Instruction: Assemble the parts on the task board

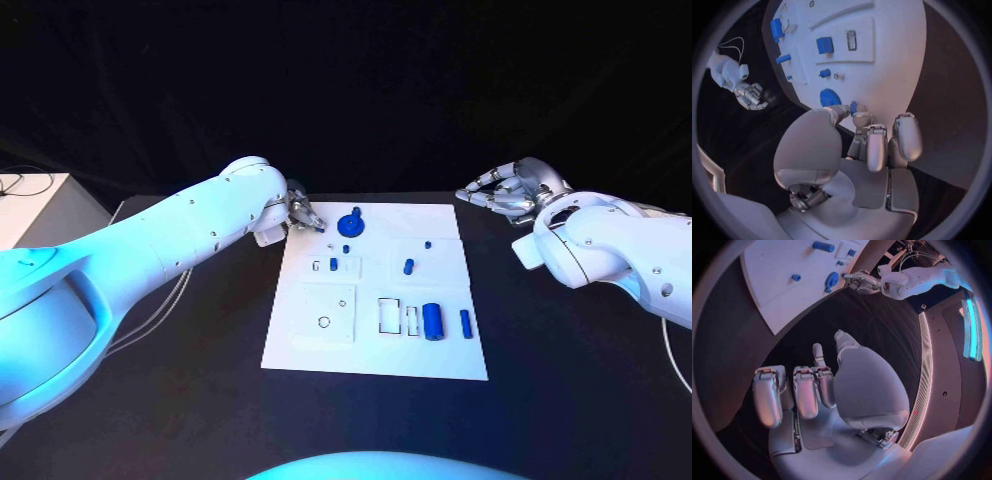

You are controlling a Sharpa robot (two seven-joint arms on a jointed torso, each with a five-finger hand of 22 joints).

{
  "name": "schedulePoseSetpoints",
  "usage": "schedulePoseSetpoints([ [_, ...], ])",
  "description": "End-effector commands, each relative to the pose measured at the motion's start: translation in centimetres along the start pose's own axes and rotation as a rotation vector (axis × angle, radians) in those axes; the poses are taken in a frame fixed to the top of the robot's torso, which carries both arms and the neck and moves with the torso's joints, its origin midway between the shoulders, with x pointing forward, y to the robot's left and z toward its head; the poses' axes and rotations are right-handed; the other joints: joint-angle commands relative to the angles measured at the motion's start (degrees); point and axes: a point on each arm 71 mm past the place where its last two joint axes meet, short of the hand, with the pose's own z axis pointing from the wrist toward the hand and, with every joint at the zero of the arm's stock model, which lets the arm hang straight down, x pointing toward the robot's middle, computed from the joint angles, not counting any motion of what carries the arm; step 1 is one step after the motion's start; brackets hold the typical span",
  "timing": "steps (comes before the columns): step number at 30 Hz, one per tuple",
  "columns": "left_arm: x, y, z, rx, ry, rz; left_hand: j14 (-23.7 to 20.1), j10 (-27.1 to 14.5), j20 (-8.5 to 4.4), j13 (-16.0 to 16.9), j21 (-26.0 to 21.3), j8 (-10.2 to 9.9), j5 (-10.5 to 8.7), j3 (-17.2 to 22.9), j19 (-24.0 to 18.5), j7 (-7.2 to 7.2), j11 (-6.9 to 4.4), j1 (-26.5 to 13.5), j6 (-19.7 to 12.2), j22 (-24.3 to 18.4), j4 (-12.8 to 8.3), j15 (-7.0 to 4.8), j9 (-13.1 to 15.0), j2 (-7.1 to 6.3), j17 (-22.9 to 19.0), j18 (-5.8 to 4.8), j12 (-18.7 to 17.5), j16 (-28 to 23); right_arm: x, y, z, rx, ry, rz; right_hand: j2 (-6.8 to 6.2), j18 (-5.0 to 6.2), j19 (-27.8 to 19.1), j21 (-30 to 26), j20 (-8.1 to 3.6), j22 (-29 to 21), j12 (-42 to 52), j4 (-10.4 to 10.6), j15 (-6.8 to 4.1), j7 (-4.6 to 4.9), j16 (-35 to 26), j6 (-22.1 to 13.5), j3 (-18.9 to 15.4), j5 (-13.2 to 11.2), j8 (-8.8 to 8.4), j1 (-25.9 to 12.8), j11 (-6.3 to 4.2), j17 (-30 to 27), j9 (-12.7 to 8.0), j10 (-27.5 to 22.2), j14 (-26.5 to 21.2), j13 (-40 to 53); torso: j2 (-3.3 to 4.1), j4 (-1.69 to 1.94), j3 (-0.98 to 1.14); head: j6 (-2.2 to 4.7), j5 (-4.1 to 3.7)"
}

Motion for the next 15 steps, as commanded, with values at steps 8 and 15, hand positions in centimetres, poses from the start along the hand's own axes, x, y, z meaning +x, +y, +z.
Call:
schedulePoseSetpoints([
  [8,-0.2,-0.2,-0.4,0.071,0.001,-0.097,4.8,0.6,0.14,0.1,0.3,3.2,-0.14,12.0,0.3,-0.02,0.13,-1.0,-0.8,0.8,-6.6,0.2,2.4,-0.55,12.2,-0.05,0.5,0.5,0.1,0.1,0.1,-0.01,0.007,-0.008,0.25,0.44,4.6,-0.4,-0.27,12.8,-0.2,0.0,-0.21,-0.18,-0.3,-0.4,0.5,0.5,0.3,-0.6,0.16,9.3,0.2,0.8,4.7,10.0,-0.1,0.07,0.03,-0.03,0.06],
  [15,-0.5,0.0,-1.4,0.1,0.003,-0.12,5.0,0.9,0.18,0.2,0.4,3.9,-0.05,14.8,0.4,-0.04,0.08,-2.5,-0.6,1.1,-9.0,0.15,2.7,-1.22,12.5,-0.08,0.7,0.7,0.0,0.0,0.1,-0.007,0.006,-0.009,0.27,0.44,4.6,-0.4,-0.27,12.8,-0.1,0.0,-0.21,-0.18,-0.3,-0.4,0.5,0.7,0.3,-0.6,0.15,9.3,0.2,0.9,4.7,10.0,-0.31,0.27,0.05,0.12,0.3],
])
